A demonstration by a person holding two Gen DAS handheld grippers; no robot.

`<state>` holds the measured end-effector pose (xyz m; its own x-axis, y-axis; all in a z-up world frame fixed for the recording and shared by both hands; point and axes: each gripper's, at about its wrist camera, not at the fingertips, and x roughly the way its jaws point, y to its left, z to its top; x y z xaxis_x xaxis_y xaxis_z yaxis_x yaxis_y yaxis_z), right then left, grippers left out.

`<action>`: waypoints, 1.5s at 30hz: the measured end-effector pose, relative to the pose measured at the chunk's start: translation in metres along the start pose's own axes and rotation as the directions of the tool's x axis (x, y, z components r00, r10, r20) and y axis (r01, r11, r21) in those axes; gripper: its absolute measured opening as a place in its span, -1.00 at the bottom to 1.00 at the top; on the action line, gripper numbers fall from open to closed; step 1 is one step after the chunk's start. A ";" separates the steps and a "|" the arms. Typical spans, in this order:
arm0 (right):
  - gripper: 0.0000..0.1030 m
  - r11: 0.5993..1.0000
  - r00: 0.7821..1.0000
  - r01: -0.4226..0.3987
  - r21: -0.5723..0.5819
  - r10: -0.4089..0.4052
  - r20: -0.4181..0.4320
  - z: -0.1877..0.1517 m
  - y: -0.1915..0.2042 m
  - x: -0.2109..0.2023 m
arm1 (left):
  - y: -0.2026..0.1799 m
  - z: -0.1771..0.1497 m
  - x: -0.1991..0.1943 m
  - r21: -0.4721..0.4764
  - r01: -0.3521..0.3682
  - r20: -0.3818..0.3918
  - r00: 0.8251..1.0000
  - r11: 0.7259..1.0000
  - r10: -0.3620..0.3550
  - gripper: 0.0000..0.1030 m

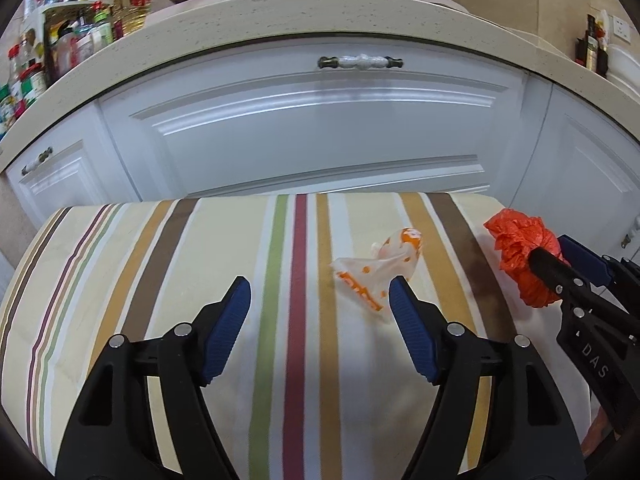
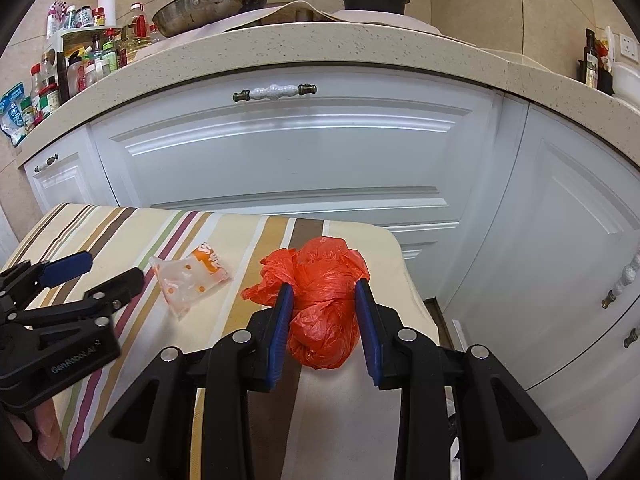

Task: Collect trash
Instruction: 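Grasp the orange-printed clear bag with the left gripper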

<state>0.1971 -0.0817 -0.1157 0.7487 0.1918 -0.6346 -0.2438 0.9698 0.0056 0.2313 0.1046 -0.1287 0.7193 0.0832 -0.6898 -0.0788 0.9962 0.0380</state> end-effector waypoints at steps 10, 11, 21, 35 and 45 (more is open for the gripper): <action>-0.37 1.000 1.000 -0.009 0.013 0.009 -0.002 -0.001 -0.004 0.003 | -0.022 0.009 0.030 0.094 0.032 -0.010 0.999 0.995 -0.032 0.50; -0.37 1.000 1.000 -0.010 0.014 0.010 -0.003 -0.001 -0.004 0.003 | -0.022 0.009 0.032 0.091 0.039 -0.014 0.999 0.995 -0.037 0.50; -0.36 1.000 1.000 -0.016 0.022 0.016 -0.008 -0.002 -0.008 0.006 | -0.020 0.007 0.037 0.104 0.061 -0.023 0.998 0.993 -0.059 -0.35; -0.37 1.000 1.000 -0.015 0.013 0.015 -0.006 -0.003 -0.005 0.002 | -0.011 0.002 0.018 0.102 0.008 0.007 1.000 0.995 -0.008 -0.52; -0.36 1.000 1.000 -0.009 0.014 0.009 0.015 -0.003 -0.003 -0.011 | -0.001 -0.002 0.001 0.079 -0.010 0.014 1.000 0.997 0.009 -0.53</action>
<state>0.1878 -0.0872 -0.1107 0.7558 0.2031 -0.6225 -0.2420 0.9700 0.0226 0.2313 0.1033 -0.1309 0.7282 0.0928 -0.6791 -0.0315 0.9943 0.1020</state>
